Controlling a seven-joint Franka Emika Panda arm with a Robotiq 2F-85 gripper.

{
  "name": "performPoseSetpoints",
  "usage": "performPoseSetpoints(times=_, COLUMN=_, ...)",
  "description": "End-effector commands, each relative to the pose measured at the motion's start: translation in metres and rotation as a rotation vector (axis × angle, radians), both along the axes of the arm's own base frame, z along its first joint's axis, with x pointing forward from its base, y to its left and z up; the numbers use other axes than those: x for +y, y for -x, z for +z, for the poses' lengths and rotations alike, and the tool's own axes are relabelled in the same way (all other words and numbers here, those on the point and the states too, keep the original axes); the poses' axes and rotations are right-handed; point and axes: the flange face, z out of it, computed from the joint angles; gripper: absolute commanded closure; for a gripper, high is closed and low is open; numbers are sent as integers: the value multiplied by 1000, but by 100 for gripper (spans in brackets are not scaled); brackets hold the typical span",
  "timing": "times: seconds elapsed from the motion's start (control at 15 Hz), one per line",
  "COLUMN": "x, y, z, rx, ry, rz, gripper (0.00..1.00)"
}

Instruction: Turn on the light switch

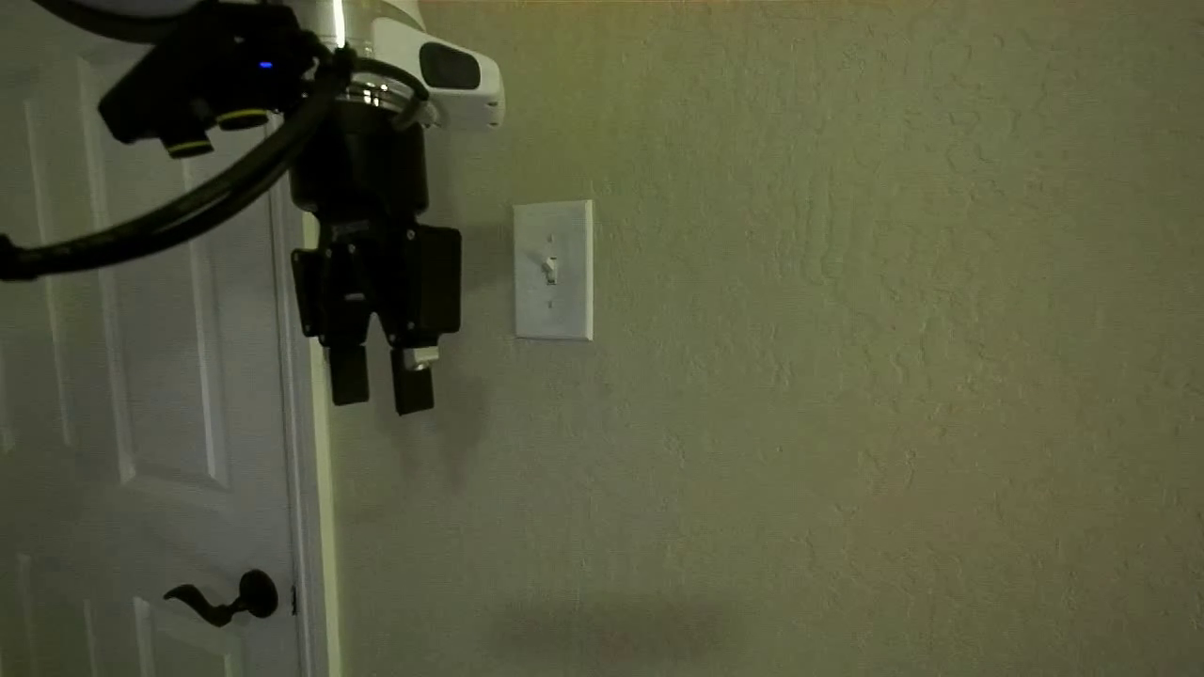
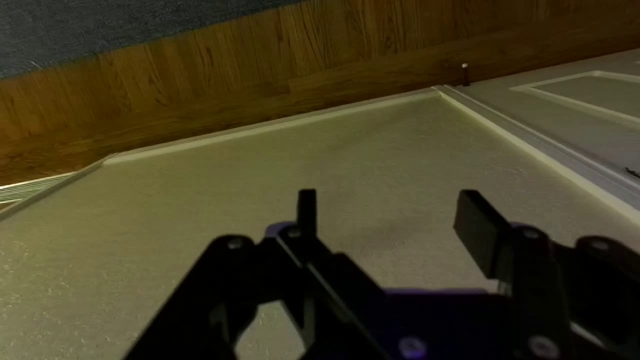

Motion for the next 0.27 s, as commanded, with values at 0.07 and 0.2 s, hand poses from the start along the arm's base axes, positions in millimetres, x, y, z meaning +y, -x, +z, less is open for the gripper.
performPoseSetpoints(times=0.07, x=1, y=0, z=1, rx=1, ry=0, rz=1, gripper=17)
performPoseSetpoints(times=0.2, x=1, y=0, z=1, rx=1, ry=0, rz=1, gripper=17)
